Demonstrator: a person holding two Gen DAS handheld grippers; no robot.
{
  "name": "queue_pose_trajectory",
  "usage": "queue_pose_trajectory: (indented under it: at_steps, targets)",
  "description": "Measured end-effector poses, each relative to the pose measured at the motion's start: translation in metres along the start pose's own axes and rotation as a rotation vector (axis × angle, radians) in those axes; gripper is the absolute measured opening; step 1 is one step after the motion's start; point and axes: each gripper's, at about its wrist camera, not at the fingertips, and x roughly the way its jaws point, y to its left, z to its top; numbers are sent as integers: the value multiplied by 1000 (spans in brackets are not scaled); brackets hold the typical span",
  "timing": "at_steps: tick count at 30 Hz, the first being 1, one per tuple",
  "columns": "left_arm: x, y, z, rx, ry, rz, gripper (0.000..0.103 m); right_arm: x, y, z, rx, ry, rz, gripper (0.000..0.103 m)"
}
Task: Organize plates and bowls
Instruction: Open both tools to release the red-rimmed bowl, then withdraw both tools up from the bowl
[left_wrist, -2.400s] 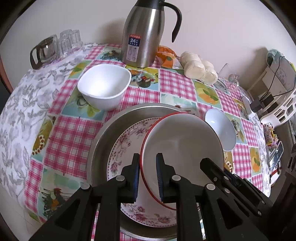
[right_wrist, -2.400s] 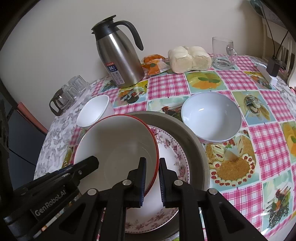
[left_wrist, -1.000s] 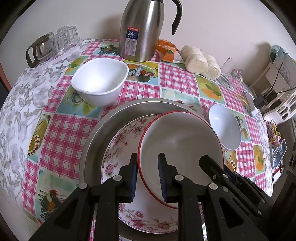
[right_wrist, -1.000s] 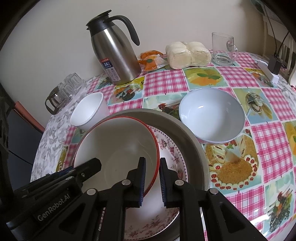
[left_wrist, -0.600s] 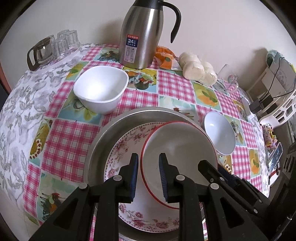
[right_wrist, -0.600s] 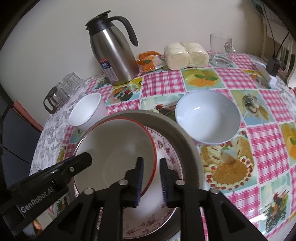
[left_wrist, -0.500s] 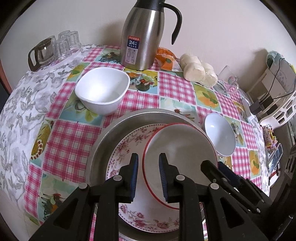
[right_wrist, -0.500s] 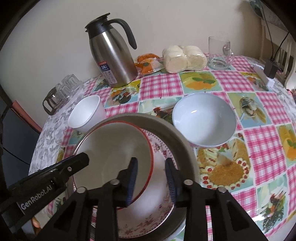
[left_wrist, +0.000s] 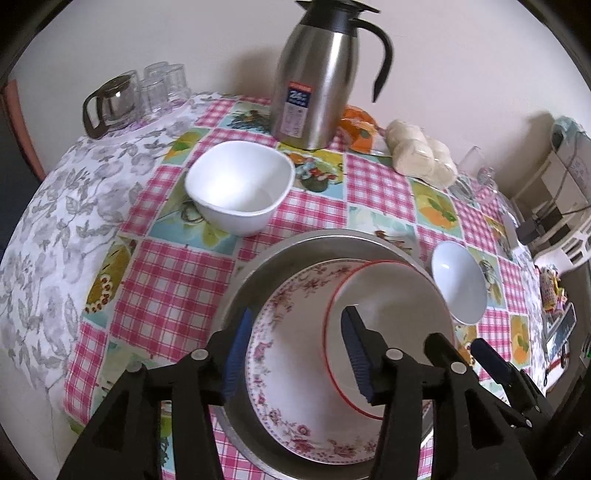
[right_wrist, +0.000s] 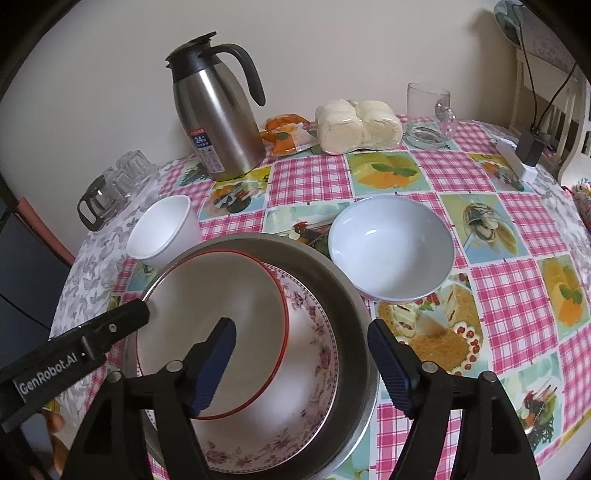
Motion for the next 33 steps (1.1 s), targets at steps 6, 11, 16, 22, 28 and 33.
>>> queue_pose_trajectory:
  at_steps: [6, 11, 16, 22, 28, 33]
  targets:
    - [2, 12, 2, -42, 2, 16, 60, 0, 0, 0, -4, -3, -7, 84]
    - [2, 18, 2, -61, -1, 28, 62, 0, 1, 0, -10, -5, -7, 94]
    - [2, 20, 2, -61, -4, 37, 82, 0, 1, 0, -7, -7, -14, 96]
    - [0, 21, 3, -63, -24, 51, 85, 0, 0, 0, -7, -10, -16, 102]
    - [0, 25, 3, -81, -37, 50, 85, -1, 0, 1, -18, -18, -17, 103]
    - [-4, 25, 3, -81, -81, 37, 95, -5, 0, 0, -22, -43, -15, 103]
